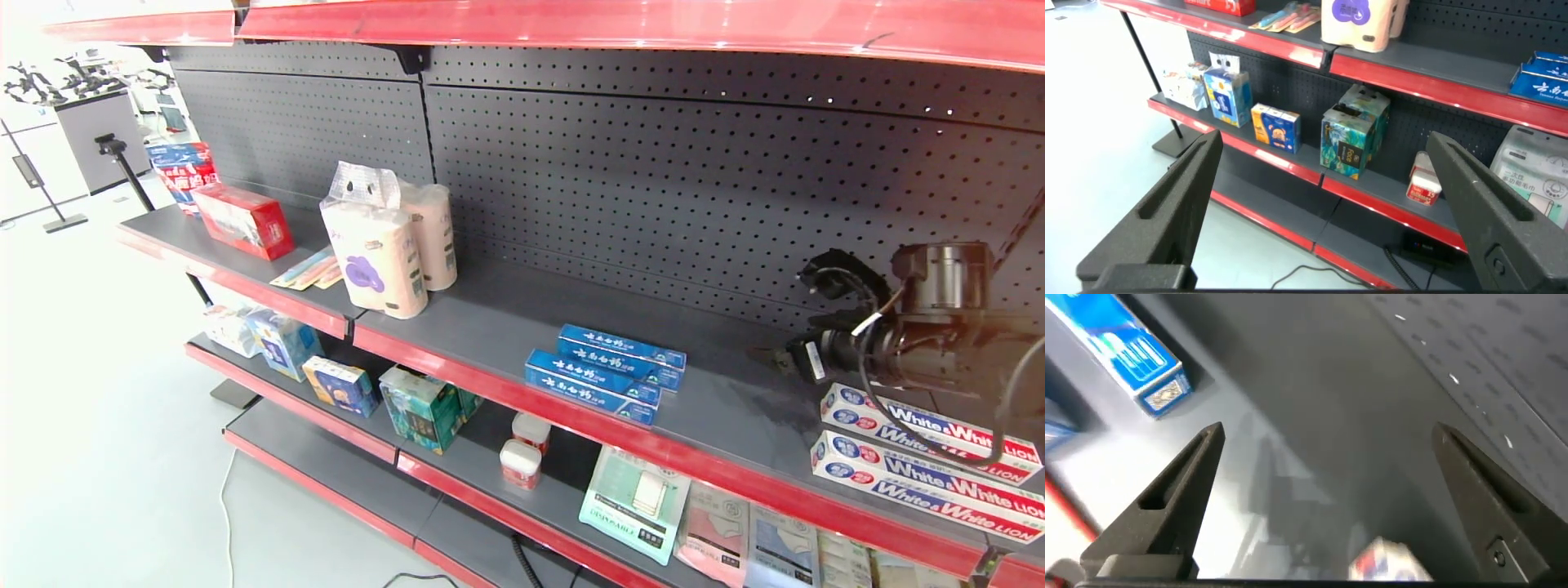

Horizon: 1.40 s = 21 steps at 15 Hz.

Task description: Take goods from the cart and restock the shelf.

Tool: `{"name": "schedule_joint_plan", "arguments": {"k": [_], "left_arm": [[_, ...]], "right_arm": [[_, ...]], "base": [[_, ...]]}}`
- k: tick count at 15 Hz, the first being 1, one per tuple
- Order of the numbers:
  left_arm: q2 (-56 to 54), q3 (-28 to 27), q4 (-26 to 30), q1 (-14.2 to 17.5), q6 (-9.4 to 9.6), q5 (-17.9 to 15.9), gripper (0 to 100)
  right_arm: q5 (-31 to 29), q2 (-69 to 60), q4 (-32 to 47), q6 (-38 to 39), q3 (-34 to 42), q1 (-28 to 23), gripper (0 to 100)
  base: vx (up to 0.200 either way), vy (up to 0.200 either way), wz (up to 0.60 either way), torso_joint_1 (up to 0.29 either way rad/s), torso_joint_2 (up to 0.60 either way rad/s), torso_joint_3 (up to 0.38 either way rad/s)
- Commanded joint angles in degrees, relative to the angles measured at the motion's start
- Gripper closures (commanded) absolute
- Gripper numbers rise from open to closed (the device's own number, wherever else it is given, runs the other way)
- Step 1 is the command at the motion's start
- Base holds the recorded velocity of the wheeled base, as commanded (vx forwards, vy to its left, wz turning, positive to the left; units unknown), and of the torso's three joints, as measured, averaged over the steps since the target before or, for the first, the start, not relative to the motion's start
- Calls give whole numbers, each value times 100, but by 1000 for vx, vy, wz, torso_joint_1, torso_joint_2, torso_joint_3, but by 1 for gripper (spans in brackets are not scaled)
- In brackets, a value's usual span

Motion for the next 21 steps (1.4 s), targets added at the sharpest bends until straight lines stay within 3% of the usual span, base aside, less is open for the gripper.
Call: {"name": "schedule_joint_plan", "arguments": {"k": [1,5,6,9,10,13,16,18,21], "left_arm": [[0,0,-2,2,-2,4,0],[0,0,-2,2,-2,4,0],[0,0,-2,2,-2,4,0],[0,0,-2,2,-2,4,0],[0,0,-2,2,-2,4,0],[0,0,-2,2,-2,4,0],[0,0,-2,2,-2,4,0],[0,0,-2,2,-2,4,0],[0,0,7,-7,156,-67,0]], "right_arm": [[-87,-1501,-9,445,756,-79,0],[-939,-3901,342,1253,1820,-87,0],[-1185,-4657,843,1438,2022,-87,0],[-1519,-6924,3295,1491,2110,-123,0],[-1449,-7346,3480,1587,2145,-263,0],[-1132,-7961,3533,1842,2250,-246,0],[-965,-9016,3541,1684,2971,-114,0],[-1018,-10203,3550,1561,3700,71,0],[-1405,-10317,2944,1869,4368,27,0]], "base": [[0,0,0,0,0,0],[0,0,0,0,0,0],[0,0,0,0,0,0],[0,0,0,0,0,0],[0,0,0,0,0,0],[0,0,0,0,0,0],[0,0,0,0,0,0],[0,0,0,0,0,0],[0,0,0,0,0,0]]}}
